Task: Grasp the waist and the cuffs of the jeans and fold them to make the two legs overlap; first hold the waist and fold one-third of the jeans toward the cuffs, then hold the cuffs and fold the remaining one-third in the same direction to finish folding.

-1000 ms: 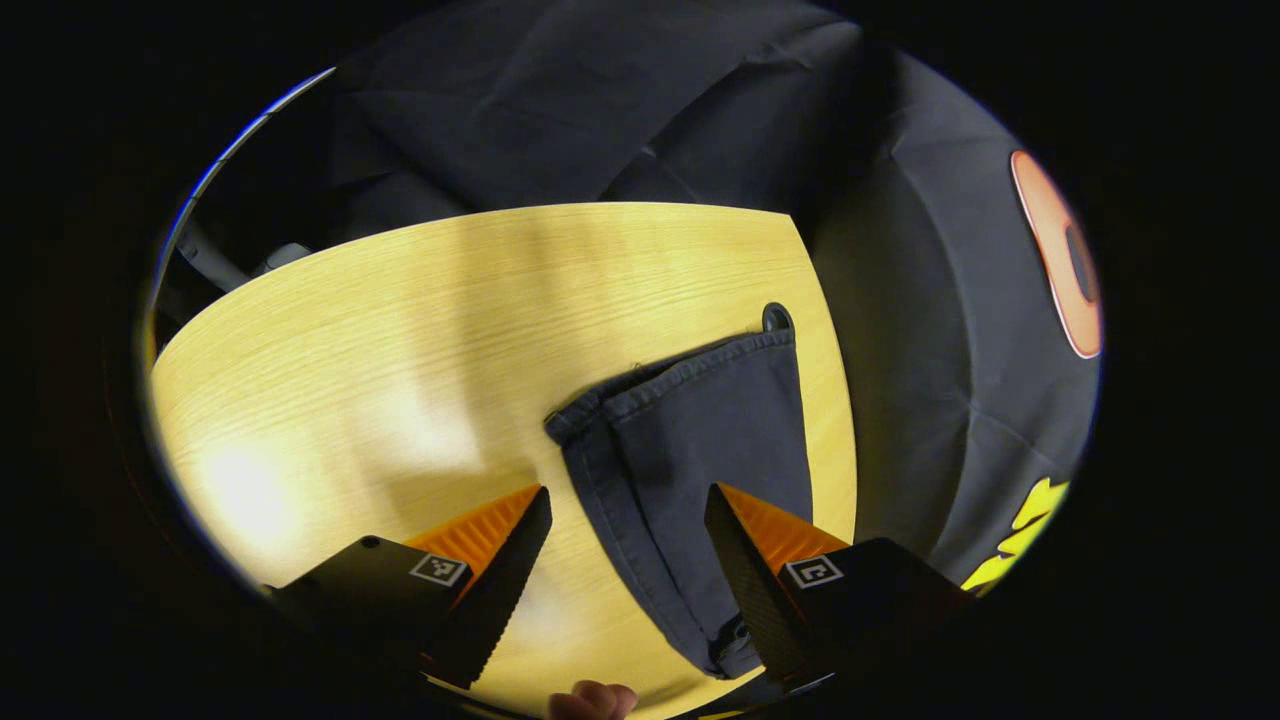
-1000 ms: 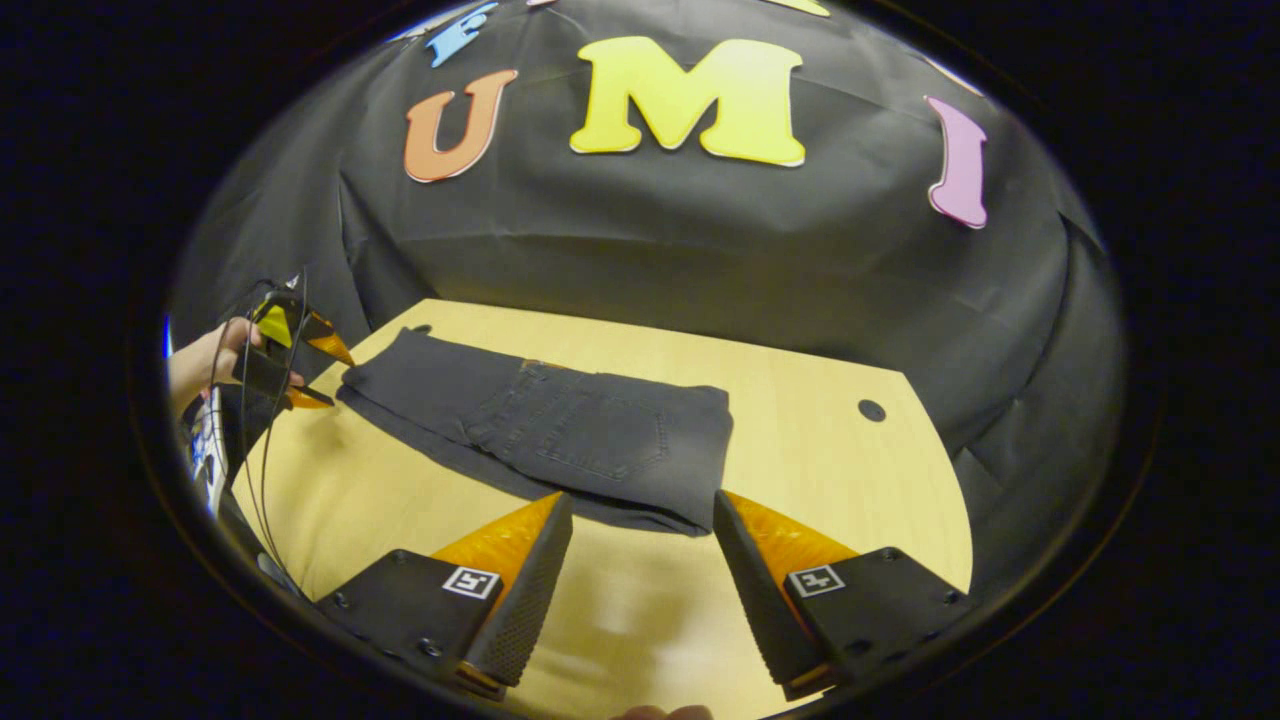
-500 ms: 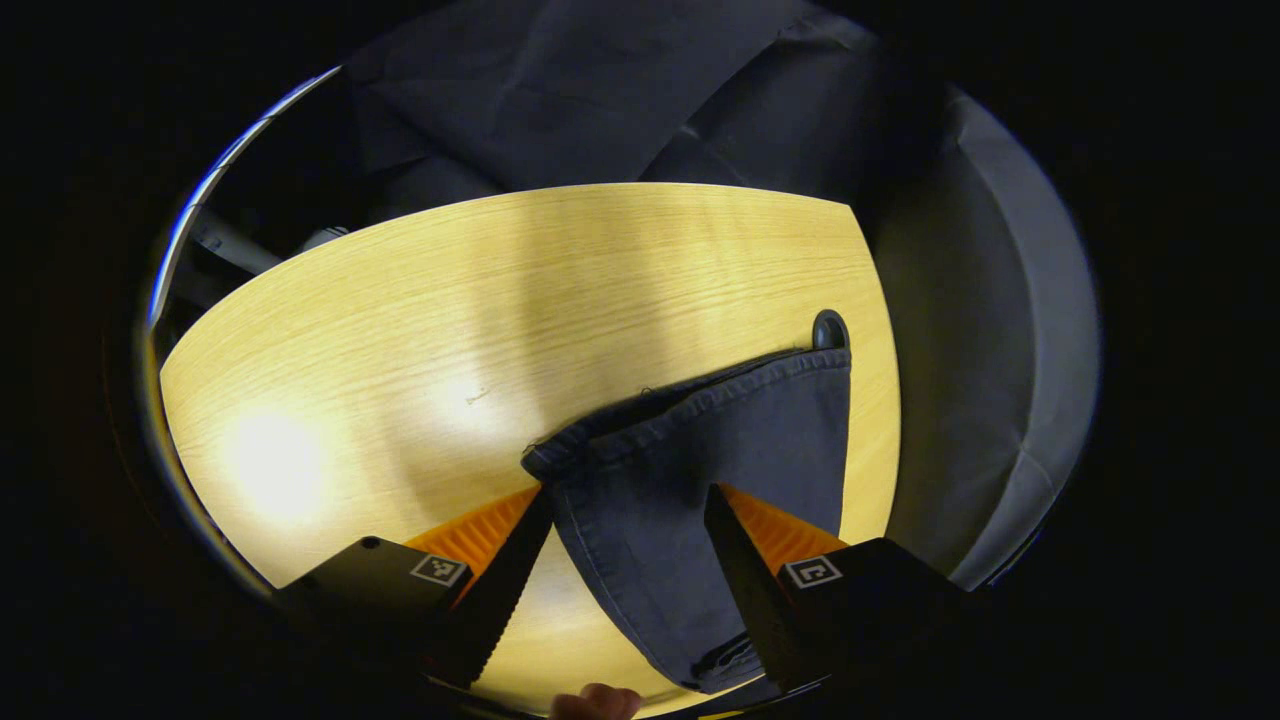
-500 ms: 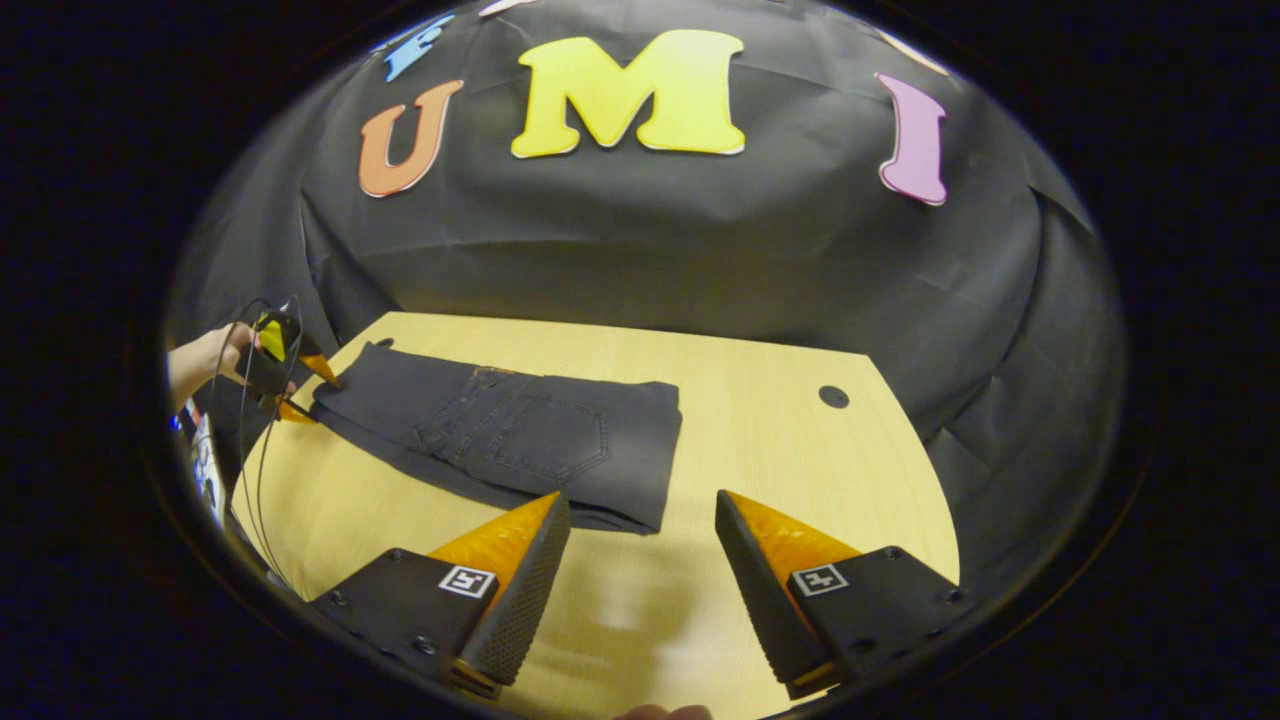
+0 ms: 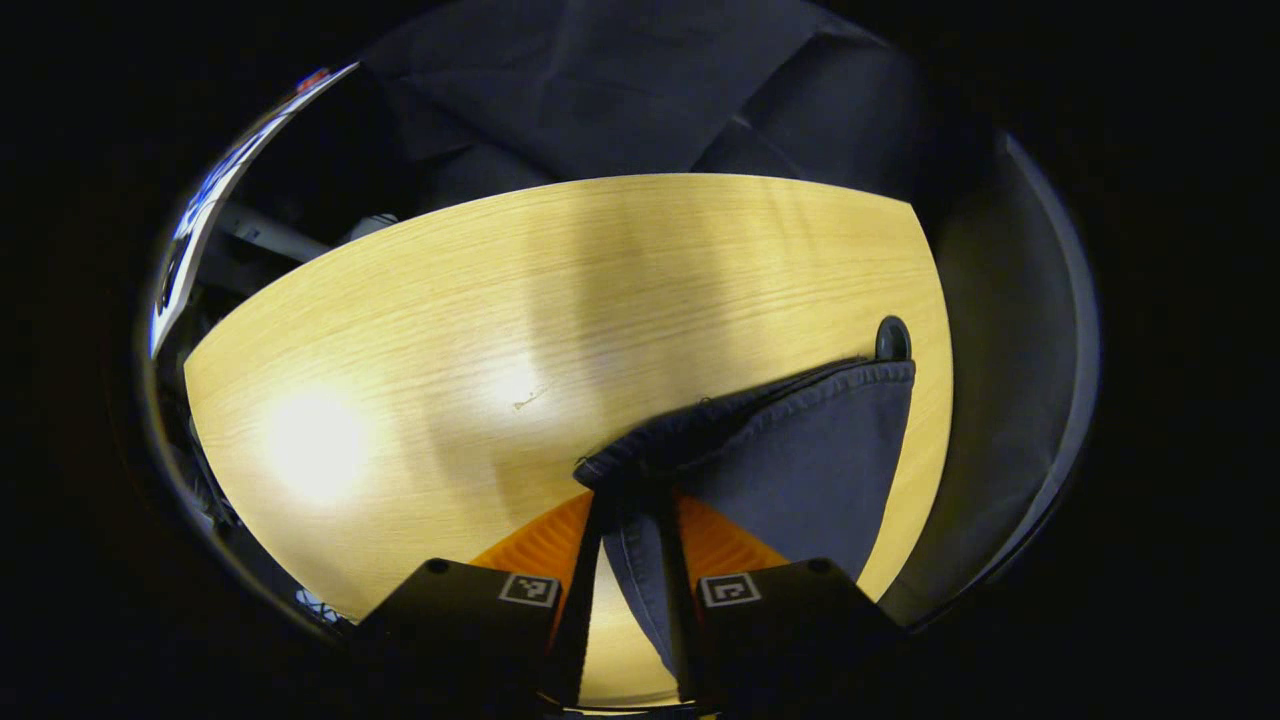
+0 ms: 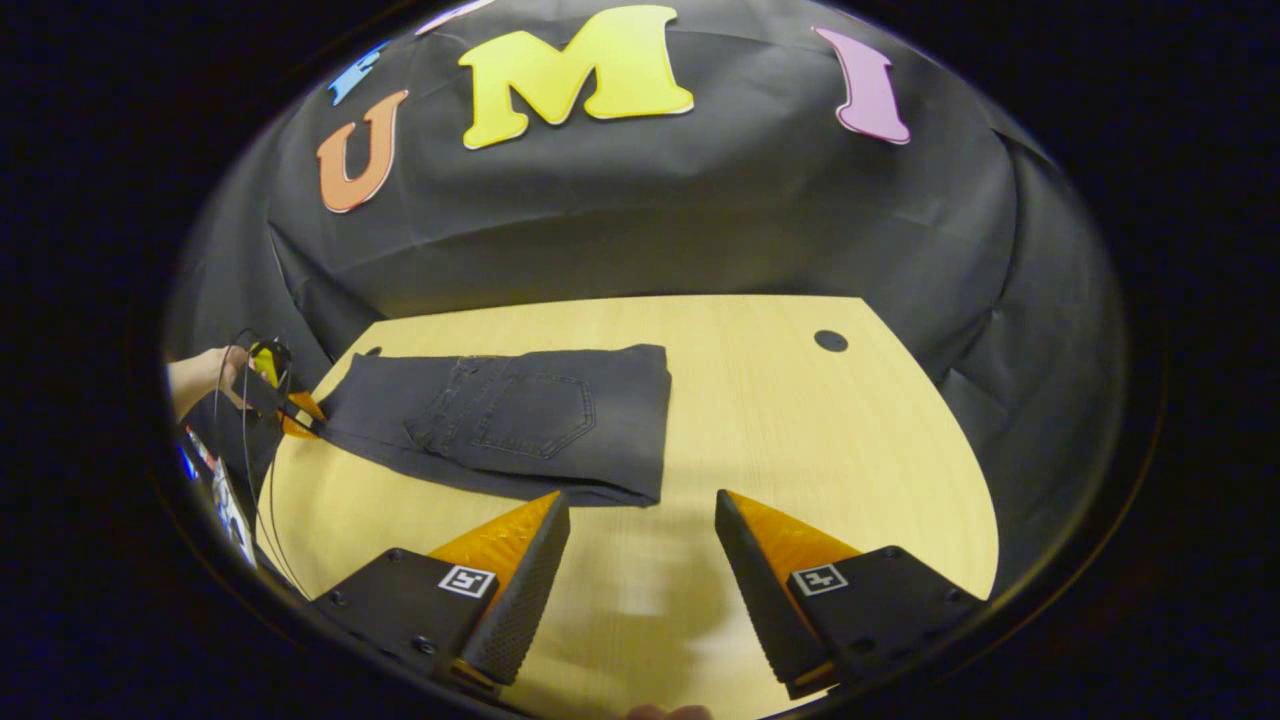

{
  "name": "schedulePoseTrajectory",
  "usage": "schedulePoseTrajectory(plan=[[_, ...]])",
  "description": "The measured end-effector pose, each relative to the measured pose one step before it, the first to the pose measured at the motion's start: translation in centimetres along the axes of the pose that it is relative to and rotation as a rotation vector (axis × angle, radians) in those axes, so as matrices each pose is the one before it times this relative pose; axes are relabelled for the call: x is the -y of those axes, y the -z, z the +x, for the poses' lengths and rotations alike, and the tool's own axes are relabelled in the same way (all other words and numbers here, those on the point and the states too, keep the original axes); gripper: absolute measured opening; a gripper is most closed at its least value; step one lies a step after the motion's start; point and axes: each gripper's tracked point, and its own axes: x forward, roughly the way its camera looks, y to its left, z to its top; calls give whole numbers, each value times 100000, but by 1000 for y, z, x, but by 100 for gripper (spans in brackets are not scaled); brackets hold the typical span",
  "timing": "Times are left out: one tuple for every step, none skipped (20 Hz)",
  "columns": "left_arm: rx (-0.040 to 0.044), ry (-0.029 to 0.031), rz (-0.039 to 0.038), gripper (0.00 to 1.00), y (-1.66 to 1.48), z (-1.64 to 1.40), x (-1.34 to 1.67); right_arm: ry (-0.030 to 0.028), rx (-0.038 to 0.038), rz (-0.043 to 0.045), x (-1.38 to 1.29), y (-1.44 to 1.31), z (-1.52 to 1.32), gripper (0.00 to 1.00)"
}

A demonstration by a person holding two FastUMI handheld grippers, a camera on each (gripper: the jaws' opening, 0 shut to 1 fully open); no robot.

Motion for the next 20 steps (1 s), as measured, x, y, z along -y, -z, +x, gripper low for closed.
schedulePoseTrajectory(plan=[[1624,2791,-314,29,-295,99,686,269,19,454,323,100,-186,92],[1731,2282,-413,26,-322,-221,663,486,320,521,405,-70,-197,92],[823,2318,-291,16,-174,60,752,690,351,273,450,29,-282,92],[2070,1934,73,13,-424,-354,753,799,348,128,517,-40,-359,92],[2021,3031,372,8,-348,-348,979,849,384,318,460,103,-393,92],[1813,2747,1118,7,-416,-593,1027,390,37,558,335,95,-333,92],[2245,3155,2602,6,-540,-754,1280,603,-209,579,339,286,-440,89],[1801,2410,3969,5,-488,-778,1259,95,-153,374,186,166,-324,92],[2112,3186,5086,4,-497,-888,1526,286,284,-139,171,196,-478,89],[2329,3190,6103,4,-574,-1055,1721,-11,865,-716,15,-15,-421,89],[3018,3556,6409,4,-689,-1225,1988,581,1384,-1158,17,-115,-452,92],[3064,3929,6630,4,-783,-1338,2313,391,2045,-1180,60,-319,-578,93],[3038,4191,7114,4,-840,-1386,2630,263,1794,-895,-54,-365,-680,93],[3046,4485,7674,4,-977,-1394,2892,336,1857,-611,52,-323,-552,94],[3098,4524,8184,4,-1076,-1350,3066,-3,1366,-243,9,-289,-486,98],[3042,5048,7872,4,-1176,-1236,3237,393,1106,-391,99,-267,-380,94],[2258,5662,7015,4,-1152,-1121,3431,566,957,36,216,-204,-519,94],[2218,5310,6229,0,-1210,-891,3361,359,922,460,209,-277,-621,94],[1933,5163,5391,4,-1097,-599,3329,671,1084,459,445,-81,-918,98],[1004,5197,5136,4,-949,-266,3357,1237,930,207,605,-143,-813,98]])
